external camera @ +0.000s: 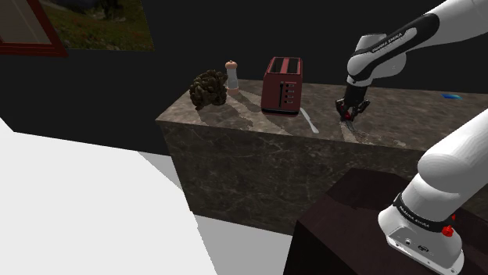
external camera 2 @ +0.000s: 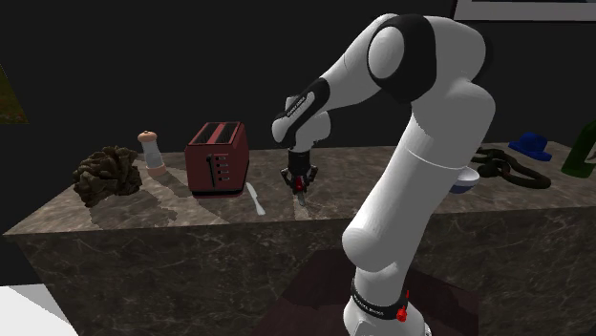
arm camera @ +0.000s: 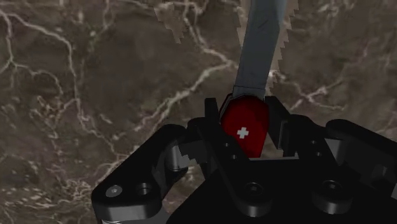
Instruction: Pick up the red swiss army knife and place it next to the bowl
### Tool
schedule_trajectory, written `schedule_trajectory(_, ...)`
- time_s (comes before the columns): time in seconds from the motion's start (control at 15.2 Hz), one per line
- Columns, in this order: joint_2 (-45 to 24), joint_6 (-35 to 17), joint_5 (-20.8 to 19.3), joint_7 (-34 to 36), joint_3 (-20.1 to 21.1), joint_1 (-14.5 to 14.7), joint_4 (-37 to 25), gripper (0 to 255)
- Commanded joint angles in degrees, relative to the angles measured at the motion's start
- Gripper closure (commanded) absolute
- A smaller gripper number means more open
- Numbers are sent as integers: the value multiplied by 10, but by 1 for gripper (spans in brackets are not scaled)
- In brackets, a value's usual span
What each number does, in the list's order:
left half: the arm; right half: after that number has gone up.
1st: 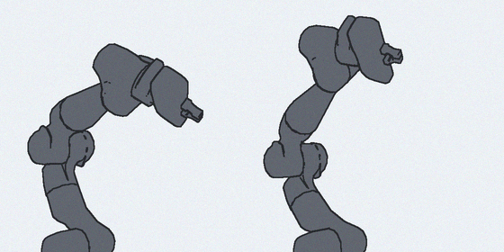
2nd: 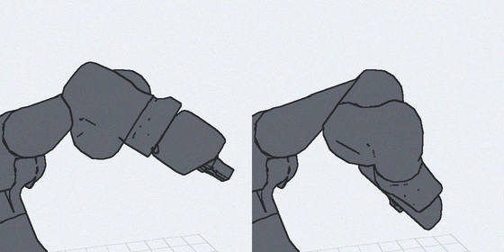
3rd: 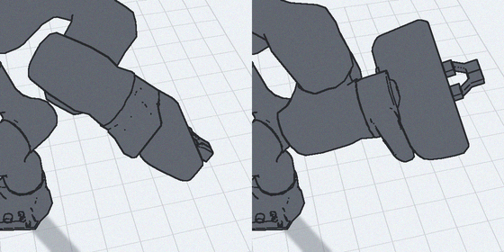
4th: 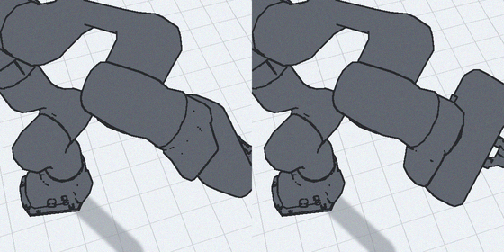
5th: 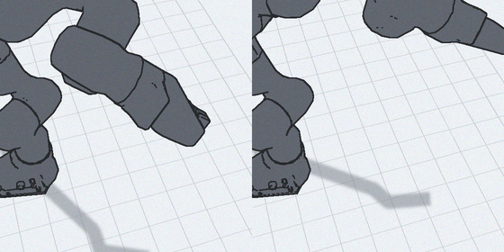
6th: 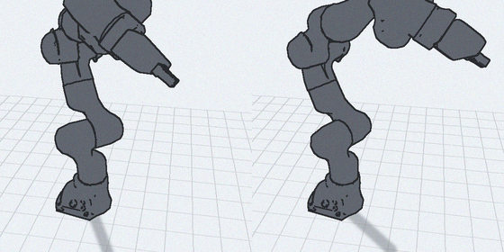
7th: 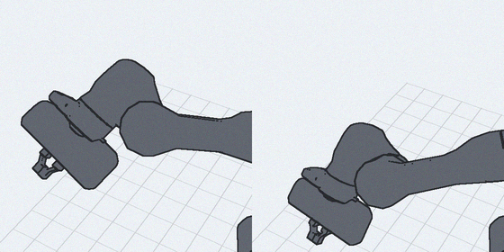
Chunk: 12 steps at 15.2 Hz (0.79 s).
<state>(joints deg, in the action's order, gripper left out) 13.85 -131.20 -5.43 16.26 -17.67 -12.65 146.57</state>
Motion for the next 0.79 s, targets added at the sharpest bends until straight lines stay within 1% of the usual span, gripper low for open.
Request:
schedule_trajectory(0.0, 12, 20, -2, 2, 2, -1, -8, 255)
schedule_trajectory(0.73, 61, 116, -8, 9, 12, -3, -56, 255)
